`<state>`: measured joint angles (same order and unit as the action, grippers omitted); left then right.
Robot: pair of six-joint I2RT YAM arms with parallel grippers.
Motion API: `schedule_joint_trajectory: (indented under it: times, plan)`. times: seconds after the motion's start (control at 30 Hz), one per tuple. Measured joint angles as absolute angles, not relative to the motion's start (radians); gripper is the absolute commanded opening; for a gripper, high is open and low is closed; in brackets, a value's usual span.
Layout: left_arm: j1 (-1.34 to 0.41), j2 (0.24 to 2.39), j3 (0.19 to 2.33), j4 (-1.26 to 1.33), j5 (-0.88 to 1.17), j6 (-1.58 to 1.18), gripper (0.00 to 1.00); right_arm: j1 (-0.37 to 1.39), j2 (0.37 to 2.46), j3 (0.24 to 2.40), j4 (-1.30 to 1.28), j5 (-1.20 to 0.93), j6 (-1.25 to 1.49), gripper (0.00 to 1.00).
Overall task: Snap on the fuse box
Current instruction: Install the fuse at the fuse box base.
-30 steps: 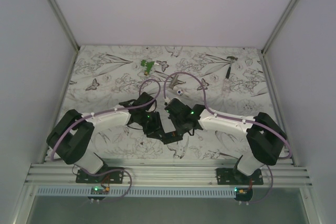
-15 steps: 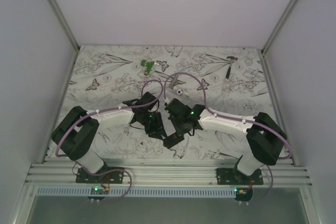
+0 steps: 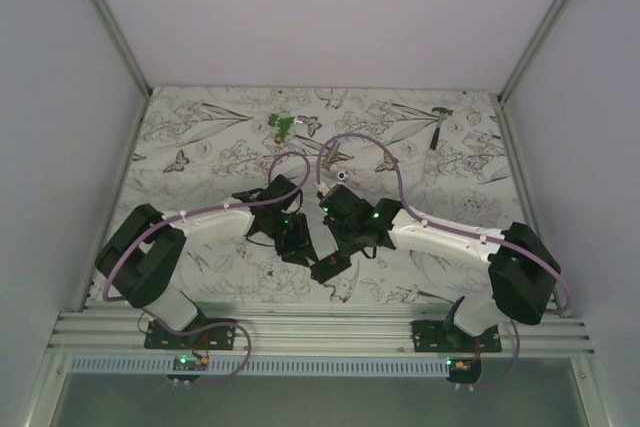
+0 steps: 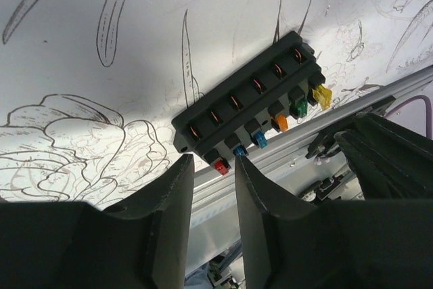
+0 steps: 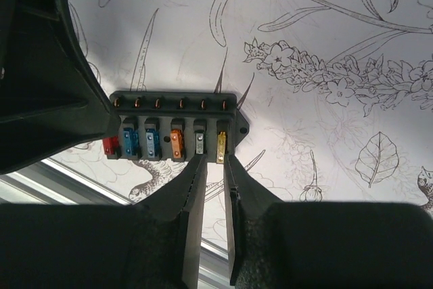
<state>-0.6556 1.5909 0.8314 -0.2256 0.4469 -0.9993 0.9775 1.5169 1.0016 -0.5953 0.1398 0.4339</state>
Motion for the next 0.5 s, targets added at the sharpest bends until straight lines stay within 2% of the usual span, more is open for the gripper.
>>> schedule_joint_trajectory:
  times: [0.5]
  plan:
    - [-0.715,1.542,0.830,-0.245,0.447,-1.000,0.41,0.978,1.502,0.963,-0.595,0.139,0.435,0.24]
